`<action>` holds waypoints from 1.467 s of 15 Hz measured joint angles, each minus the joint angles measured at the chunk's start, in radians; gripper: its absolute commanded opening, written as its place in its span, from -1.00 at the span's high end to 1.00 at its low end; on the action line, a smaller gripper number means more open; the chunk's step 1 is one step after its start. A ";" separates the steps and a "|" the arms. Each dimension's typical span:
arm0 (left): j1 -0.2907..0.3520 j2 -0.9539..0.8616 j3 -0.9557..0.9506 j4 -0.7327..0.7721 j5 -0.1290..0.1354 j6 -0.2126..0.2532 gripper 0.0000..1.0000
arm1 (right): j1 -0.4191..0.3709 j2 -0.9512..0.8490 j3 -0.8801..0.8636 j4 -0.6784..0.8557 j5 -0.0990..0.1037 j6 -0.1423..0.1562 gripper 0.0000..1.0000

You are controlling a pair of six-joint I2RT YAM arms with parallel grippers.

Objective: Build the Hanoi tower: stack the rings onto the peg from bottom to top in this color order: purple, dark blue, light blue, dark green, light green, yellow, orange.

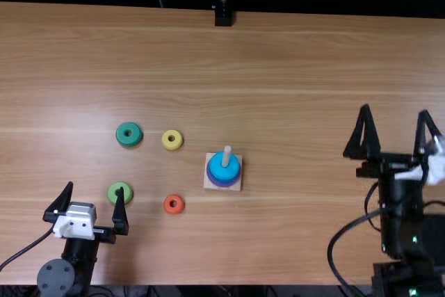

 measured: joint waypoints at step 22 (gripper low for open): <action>0.000 0.000 0.000 0.000 0.000 0.000 -1.00 | -0.007 -0.723 -0.718 -0.053 0.056 -0.319 -1.00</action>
